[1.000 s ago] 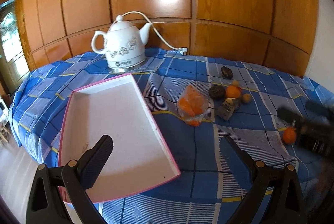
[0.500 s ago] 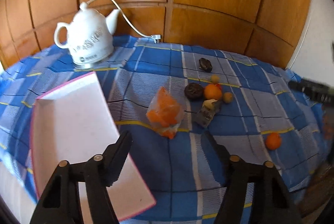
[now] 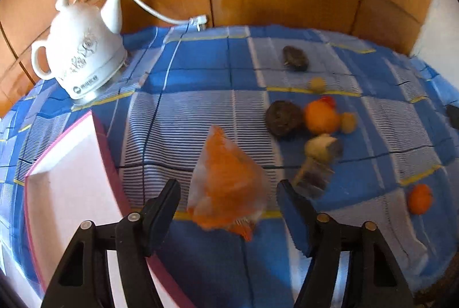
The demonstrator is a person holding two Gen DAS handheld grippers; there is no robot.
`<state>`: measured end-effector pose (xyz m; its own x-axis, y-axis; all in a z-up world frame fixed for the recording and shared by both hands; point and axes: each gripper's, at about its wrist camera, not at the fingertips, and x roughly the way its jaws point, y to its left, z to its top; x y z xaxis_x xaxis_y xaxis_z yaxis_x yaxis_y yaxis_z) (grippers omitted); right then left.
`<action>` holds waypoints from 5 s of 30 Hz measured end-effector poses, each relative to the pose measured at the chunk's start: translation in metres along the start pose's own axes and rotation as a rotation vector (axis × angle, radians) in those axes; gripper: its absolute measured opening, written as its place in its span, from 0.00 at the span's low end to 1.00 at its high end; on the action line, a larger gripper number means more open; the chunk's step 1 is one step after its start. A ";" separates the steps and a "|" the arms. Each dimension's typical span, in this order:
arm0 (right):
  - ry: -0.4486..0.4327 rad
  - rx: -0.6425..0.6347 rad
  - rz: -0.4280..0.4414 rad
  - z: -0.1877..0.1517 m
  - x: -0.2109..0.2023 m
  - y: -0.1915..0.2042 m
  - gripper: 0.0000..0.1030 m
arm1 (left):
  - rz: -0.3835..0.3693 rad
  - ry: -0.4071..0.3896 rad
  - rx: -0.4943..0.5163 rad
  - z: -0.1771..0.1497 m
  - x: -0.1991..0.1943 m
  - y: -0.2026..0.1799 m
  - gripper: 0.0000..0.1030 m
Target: Organize fruits
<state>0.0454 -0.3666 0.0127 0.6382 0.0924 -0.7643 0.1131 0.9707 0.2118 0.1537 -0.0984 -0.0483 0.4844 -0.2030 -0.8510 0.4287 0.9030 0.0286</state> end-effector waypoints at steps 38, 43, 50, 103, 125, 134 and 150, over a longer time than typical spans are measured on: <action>0.409 -0.366 0.031 -0.056 0.056 0.069 0.38 | 0.149 -0.144 -0.432 -0.096 -0.070 0.153 0.54; 0.362 -0.365 -0.015 -0.041 0.075 0.097 0.39 | 0.165 -0.113 -0.433 -0.111 -0.057 0.153 0.55; 0.269 -0.210 0.033 -0.007 0.092 0.115 0.40 | 0.173 -0.121 -0.439 -0.119 -0.059 0.154 0.56; 0.125 -0.404 0.194 -0.029 0.087 0.248 0.40 | 0.347 -0.317 -0.506 -0.139 -0.151 0.149 0.82; 0.338 -0.434 0.500 -0.057 0.111 0.353 0.41 | 0.352 -0.307 -0.558 -0.146 -0.146 0.164 0.83; 0.262 -0.439 0.432 -0.061 0.102 0.348 0.41 | 0.359 -0.304 -0.580 -0.150 -0.145 0.170 0.83; -0.124 -0.531 0.019 -0.062 0.032 0.325 0.42 | 0.342 -0.283 -0.544 -0.151 -0.135 0.157 0.83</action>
<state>0.0556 -0.0341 0.0192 0.7253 0.1157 -0.6786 -0.2789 0.9506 -0.1360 0.0406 0.1274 -0.0083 0.7353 0.1027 -0.6700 -0.1903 0.9800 -0.0587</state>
